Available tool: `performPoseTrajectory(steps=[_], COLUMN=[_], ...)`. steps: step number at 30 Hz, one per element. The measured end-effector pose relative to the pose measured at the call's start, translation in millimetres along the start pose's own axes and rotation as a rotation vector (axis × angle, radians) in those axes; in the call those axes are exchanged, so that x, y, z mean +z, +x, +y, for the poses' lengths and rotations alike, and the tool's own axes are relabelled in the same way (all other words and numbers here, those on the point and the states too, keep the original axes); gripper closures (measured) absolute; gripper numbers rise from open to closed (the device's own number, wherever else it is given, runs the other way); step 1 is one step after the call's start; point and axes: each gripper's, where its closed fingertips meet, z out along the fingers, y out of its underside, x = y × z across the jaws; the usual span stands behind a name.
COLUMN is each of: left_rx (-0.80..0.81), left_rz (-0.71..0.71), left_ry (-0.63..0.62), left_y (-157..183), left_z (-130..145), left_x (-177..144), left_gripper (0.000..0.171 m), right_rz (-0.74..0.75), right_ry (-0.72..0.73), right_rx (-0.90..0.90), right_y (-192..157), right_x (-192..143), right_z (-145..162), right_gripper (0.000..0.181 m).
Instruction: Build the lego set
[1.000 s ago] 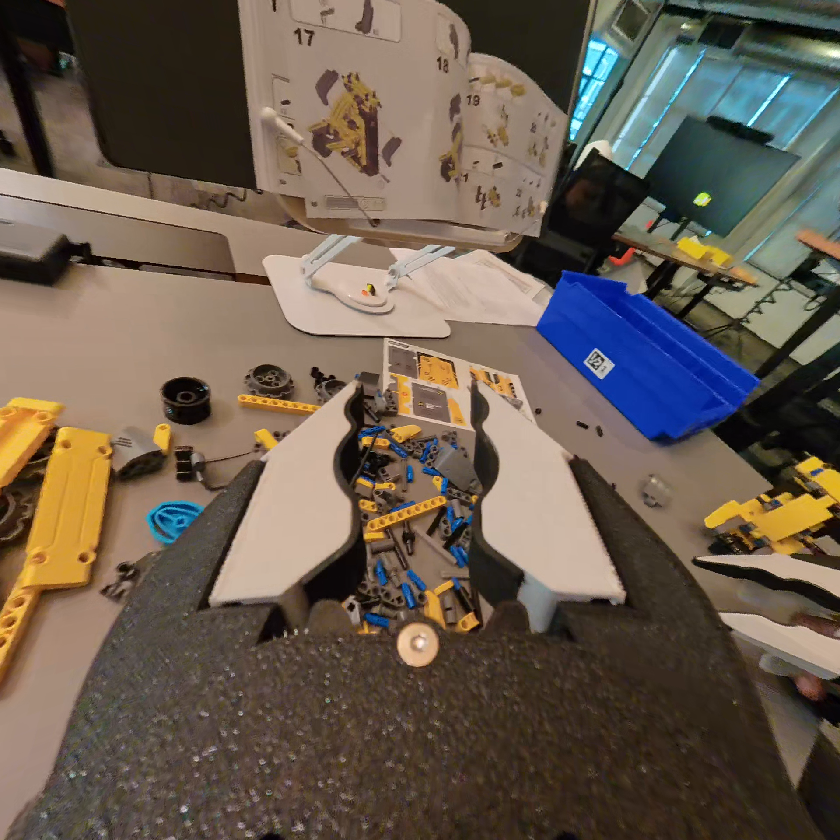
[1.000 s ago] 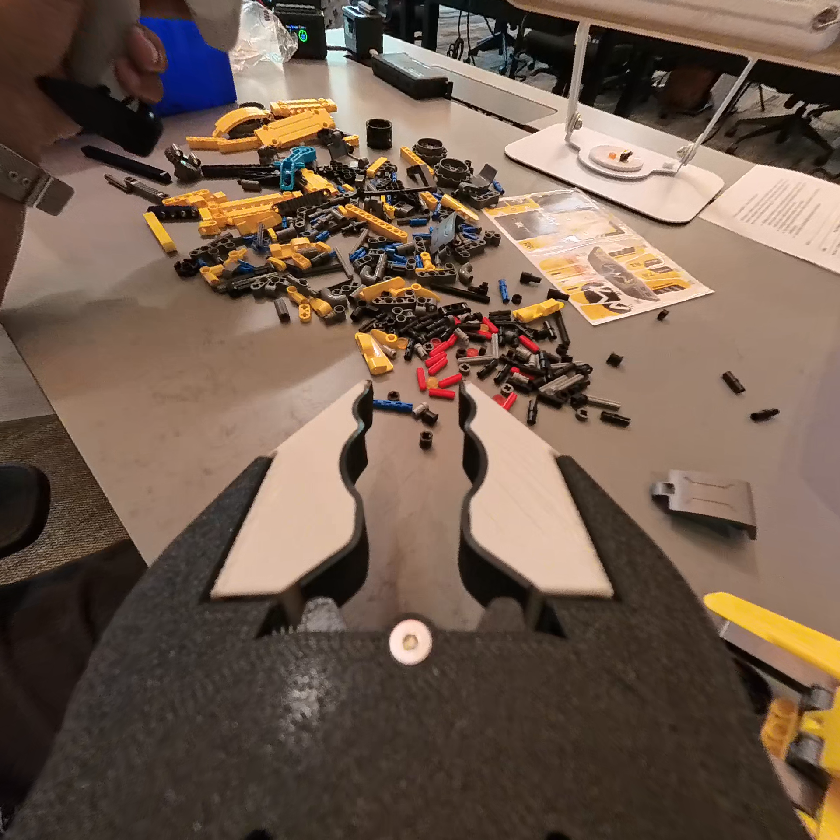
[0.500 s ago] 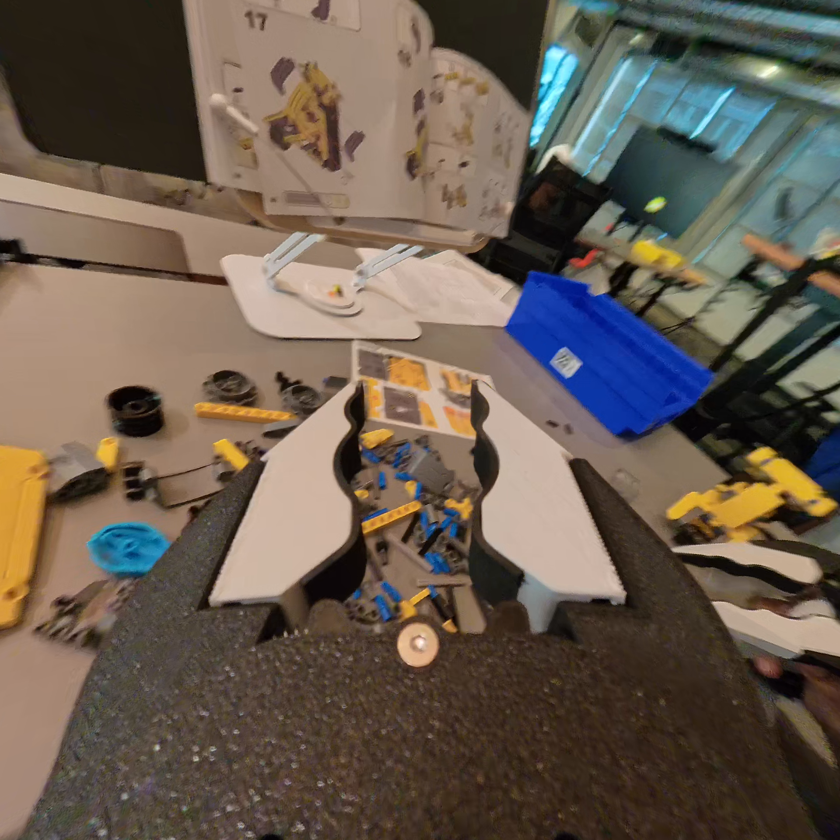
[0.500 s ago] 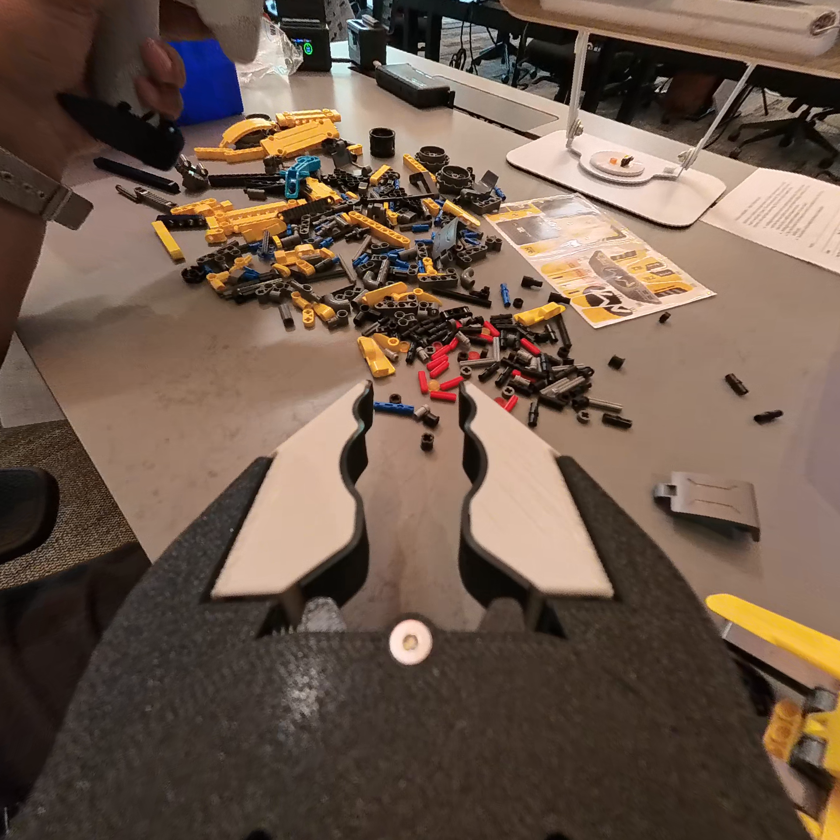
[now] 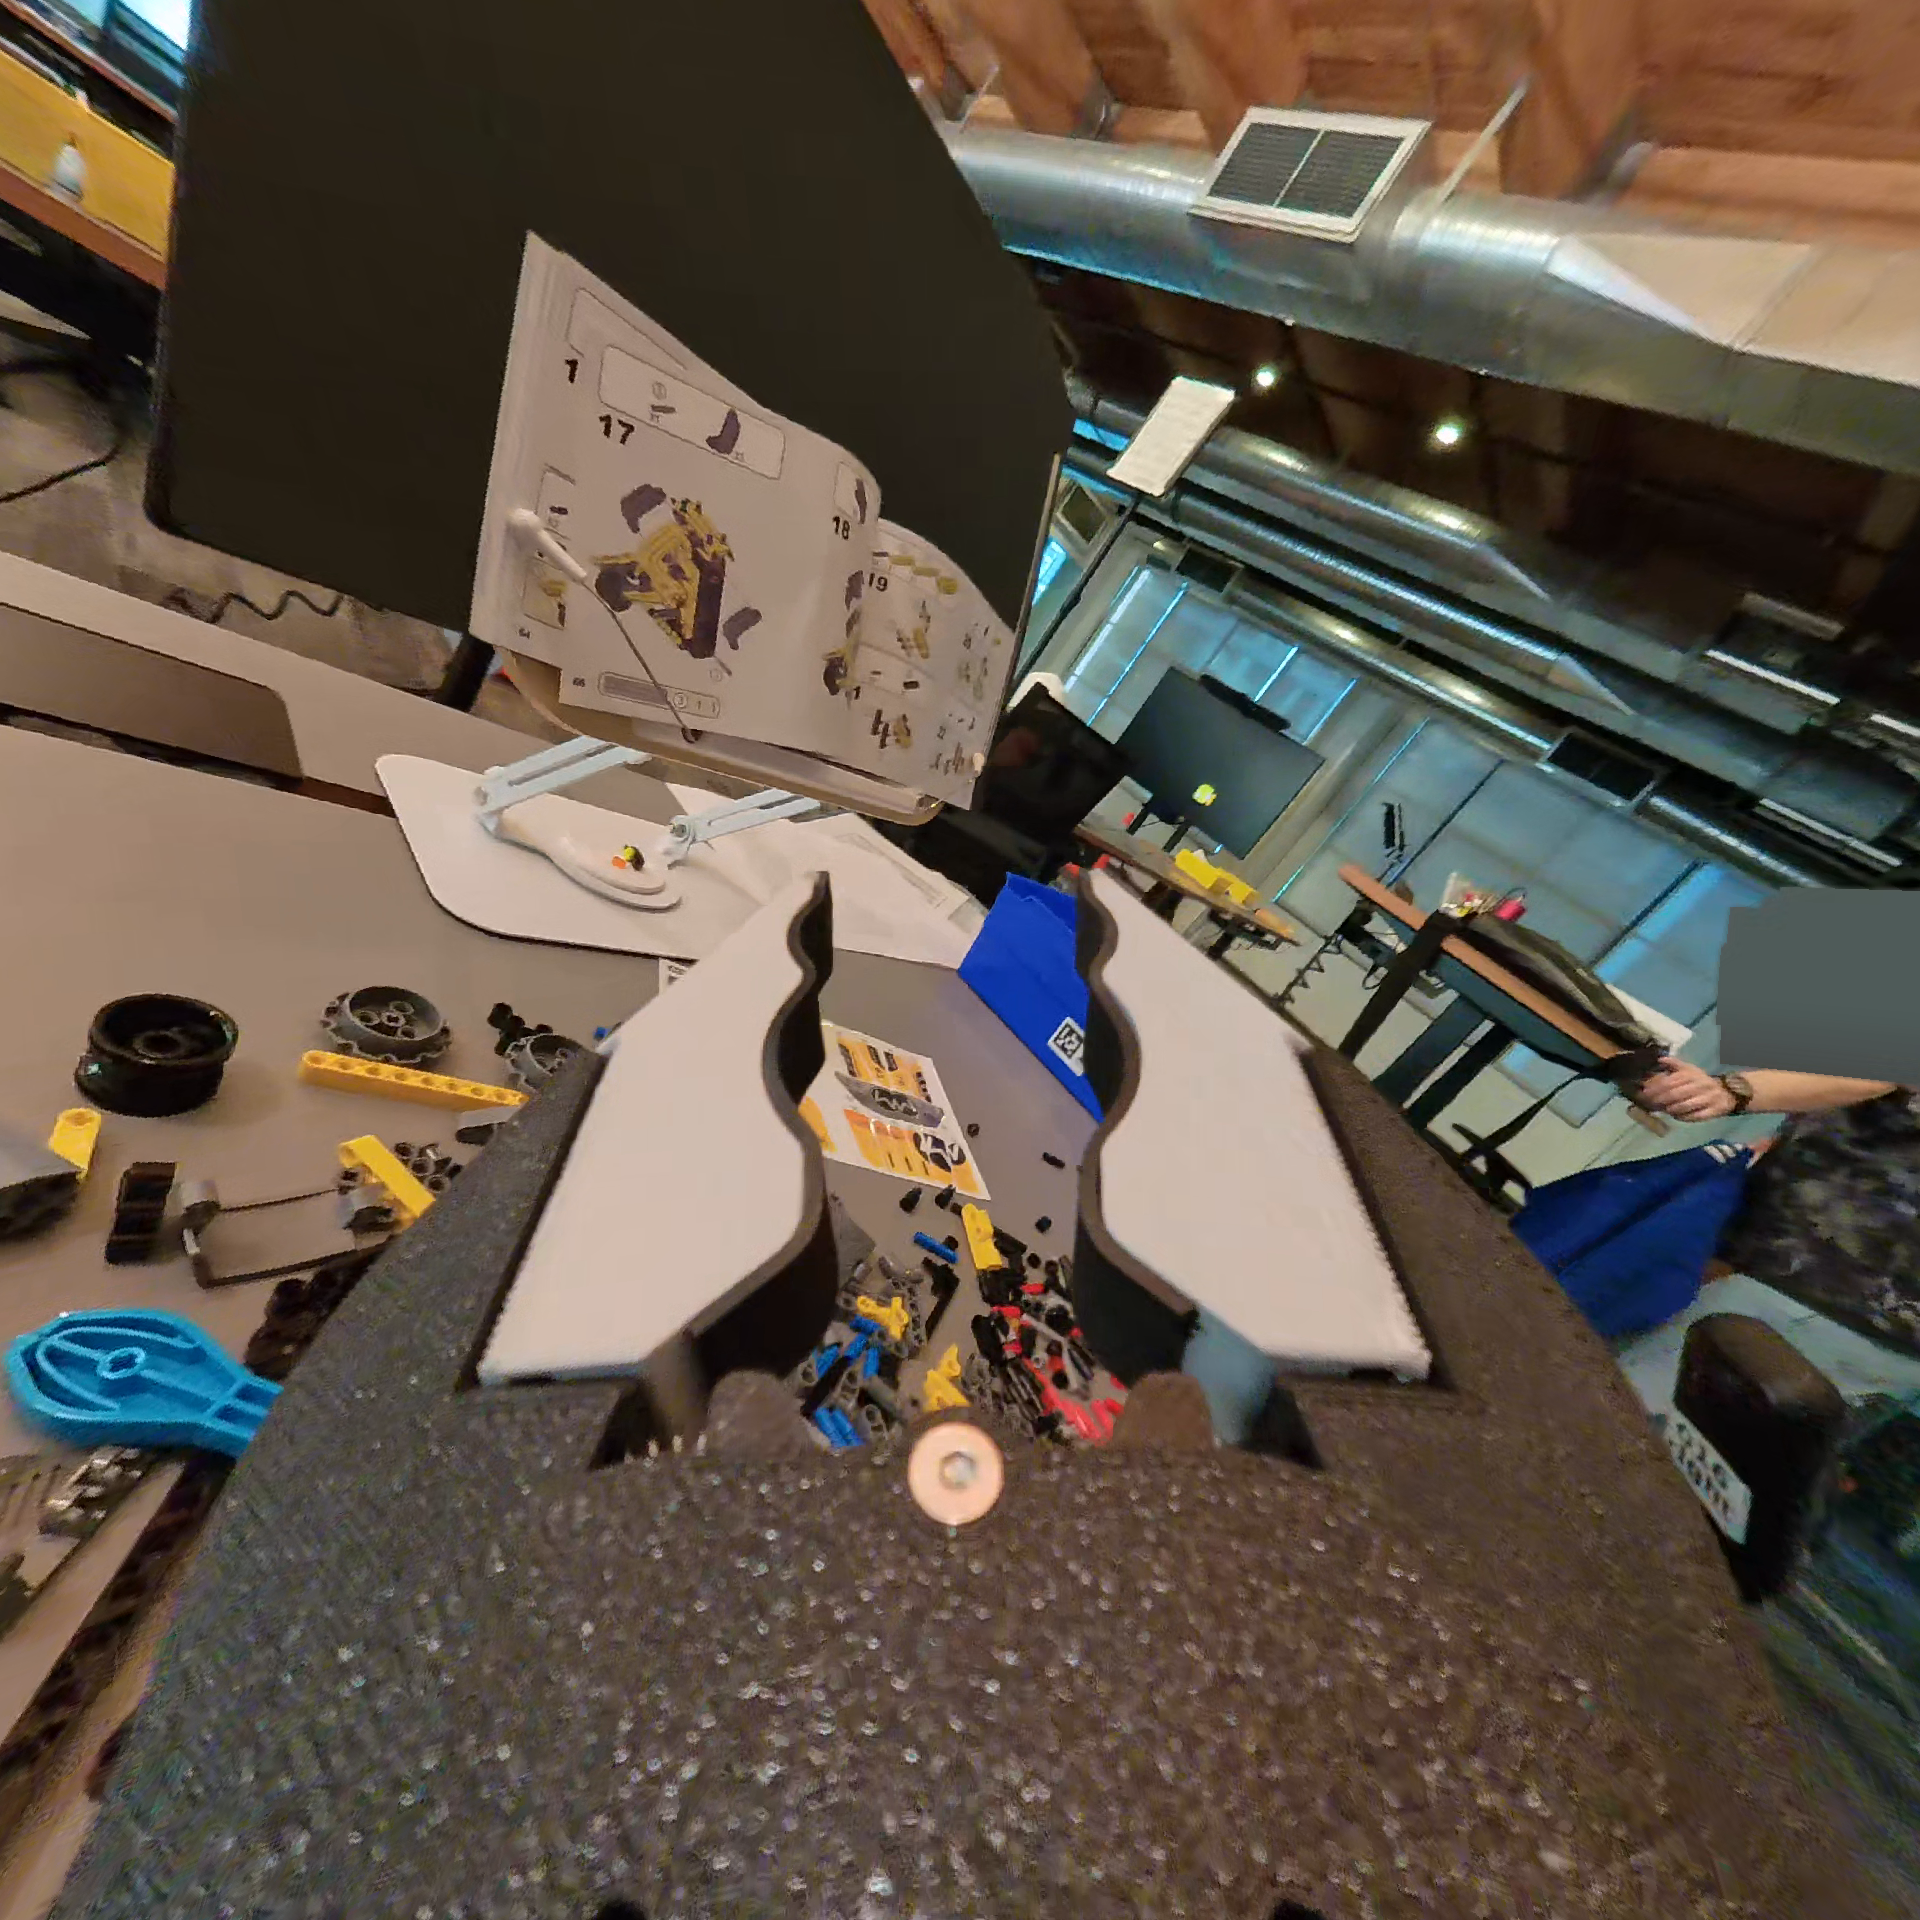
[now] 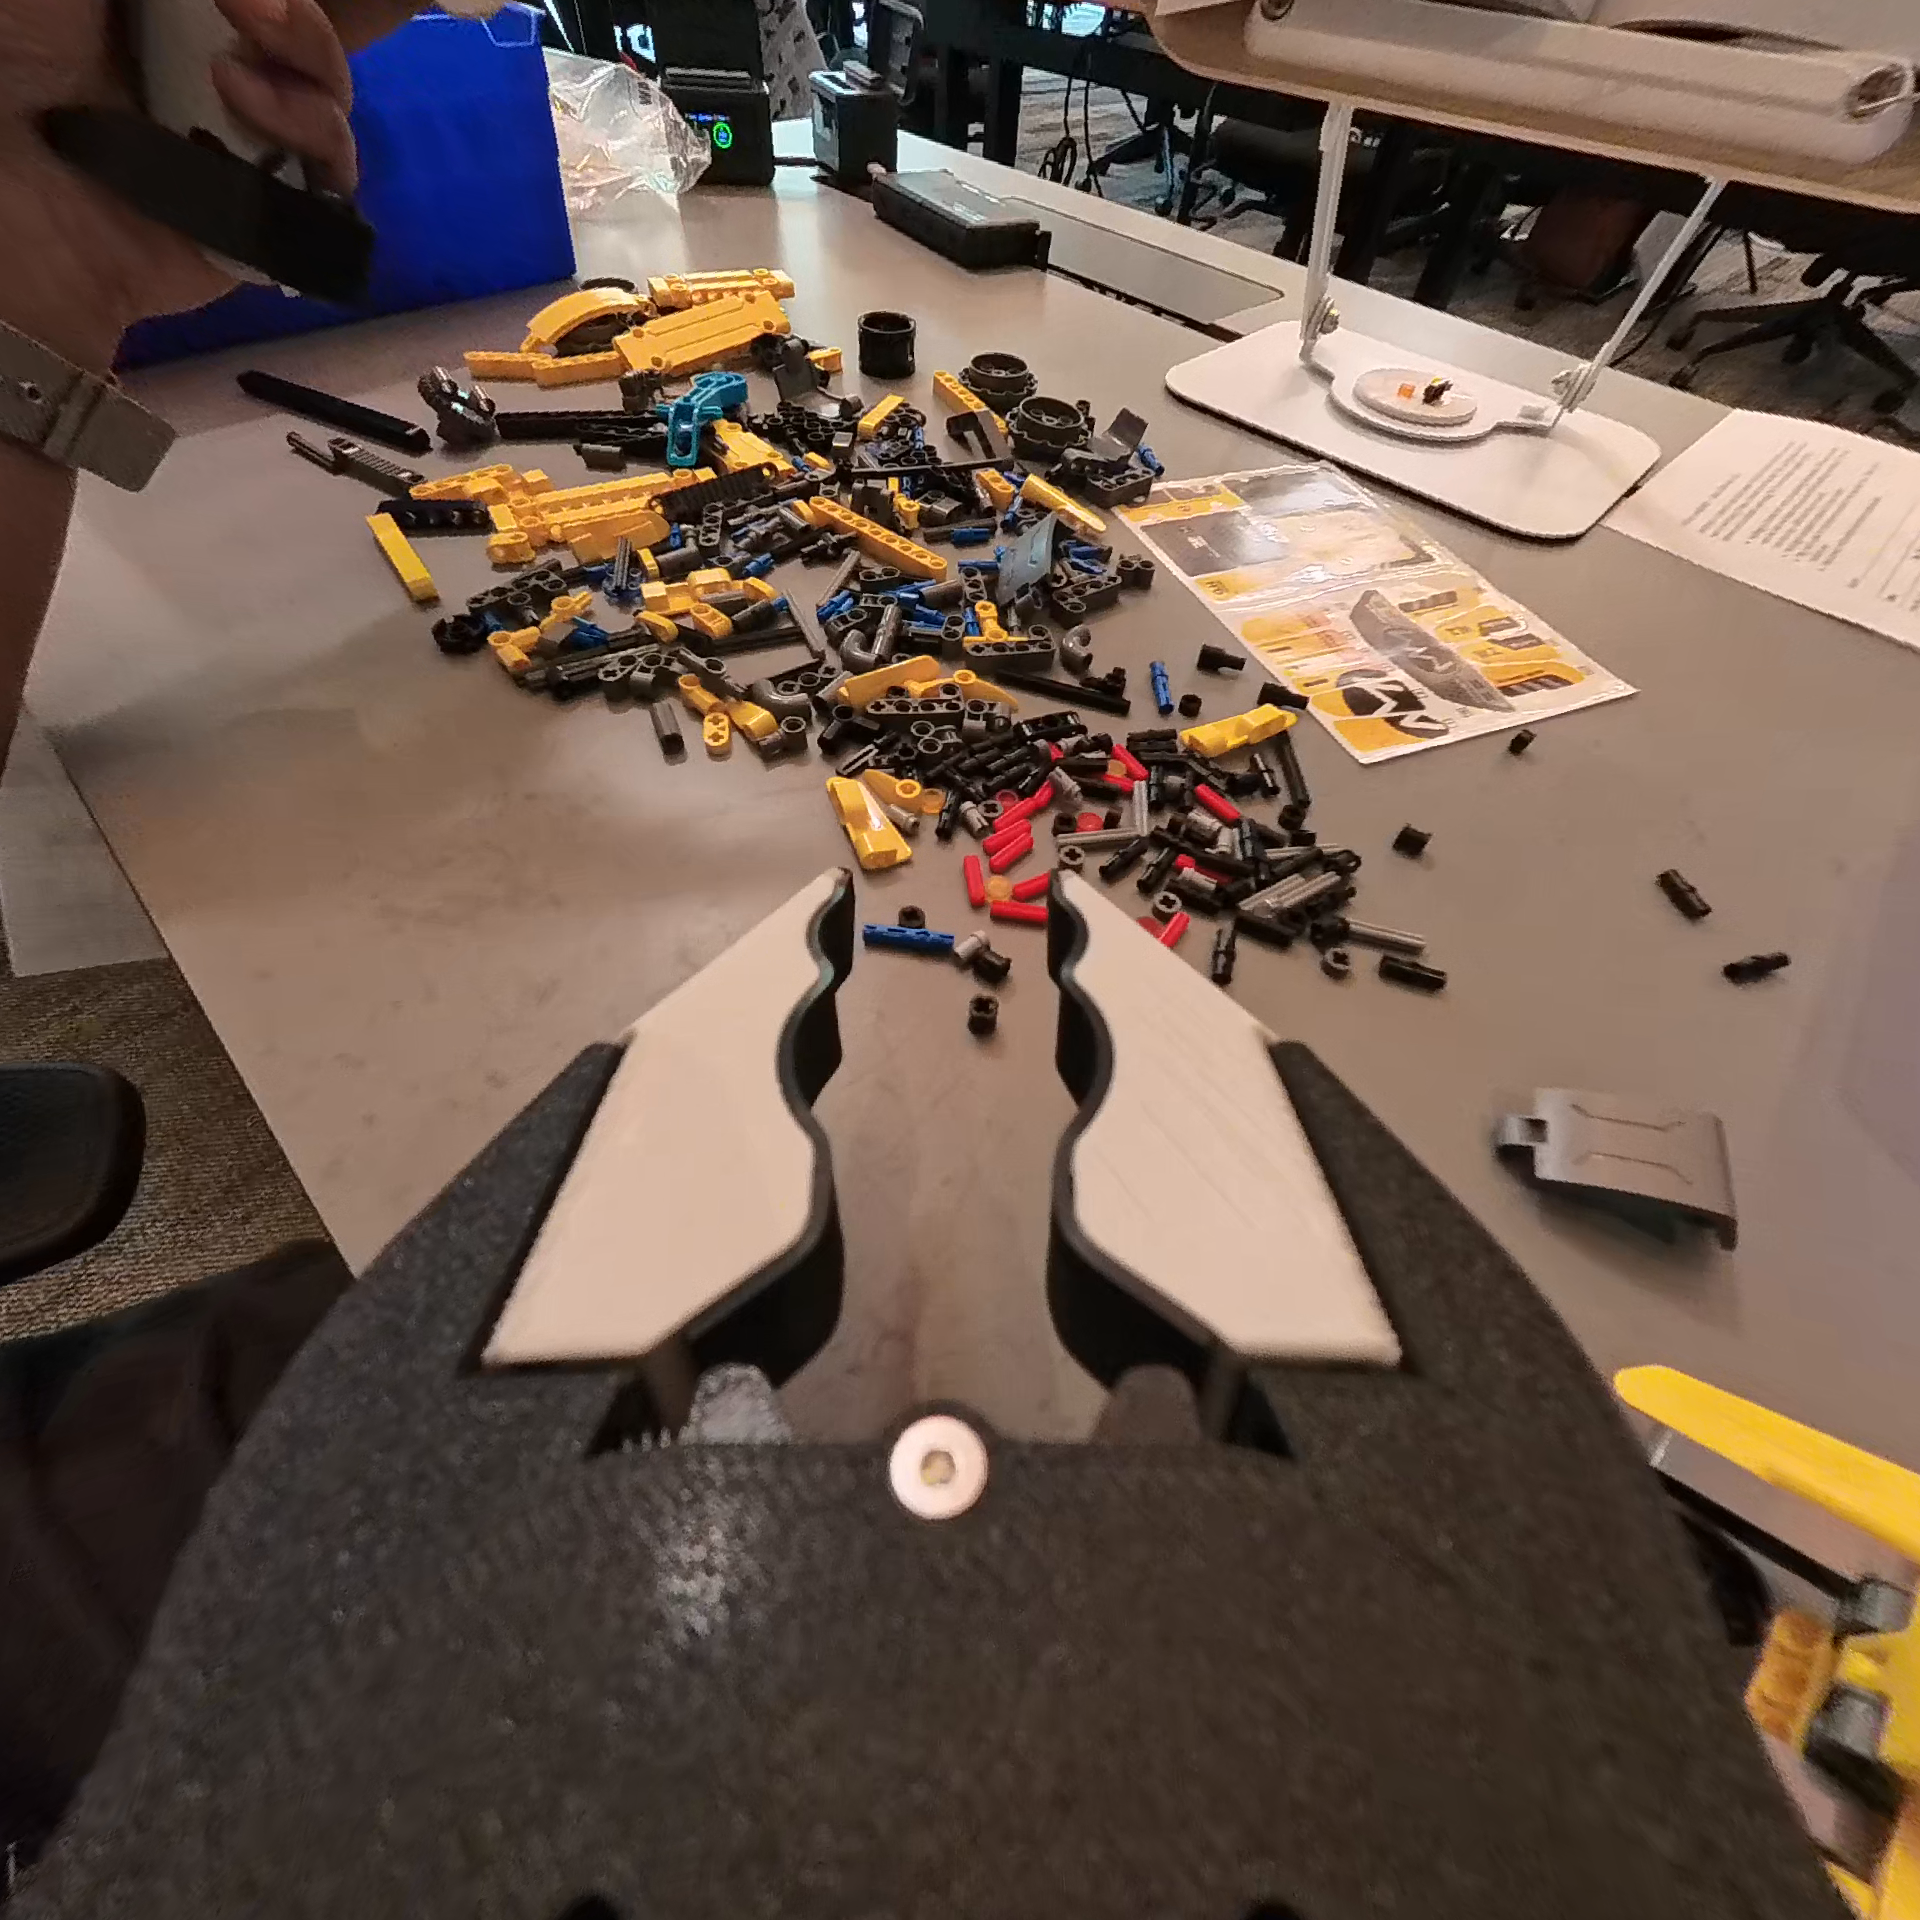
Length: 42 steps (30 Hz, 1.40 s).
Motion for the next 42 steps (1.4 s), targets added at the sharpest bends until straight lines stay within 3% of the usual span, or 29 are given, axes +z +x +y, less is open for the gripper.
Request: performPoseTrajectory(steps=[16,37,42], left_rx=[0.053,0.145,0.226], left_rz=[-0.114,-0.24,-0.387], left_ry=[-0.066,-0.107,-0.126], left_y=[-21.7,-34.4,-50.9], left_z=[15.7,25.1,19.3], left_x=[6.5,12.8,4.1], left_gripper=[0.128,0.167,0.171], right_rz=[0.0,0.009,0.011], right_ry=[0.006,-0.012,-0.015], right_rx=[-0.015,-0.039,-0.044], right_y=[-1.6,-2.7,-2.9], right_x=[-0.6,1.3,1.6], right_z=[-0.7,1.4,1.8], right_gripper=[0.145,0.145,0.145])
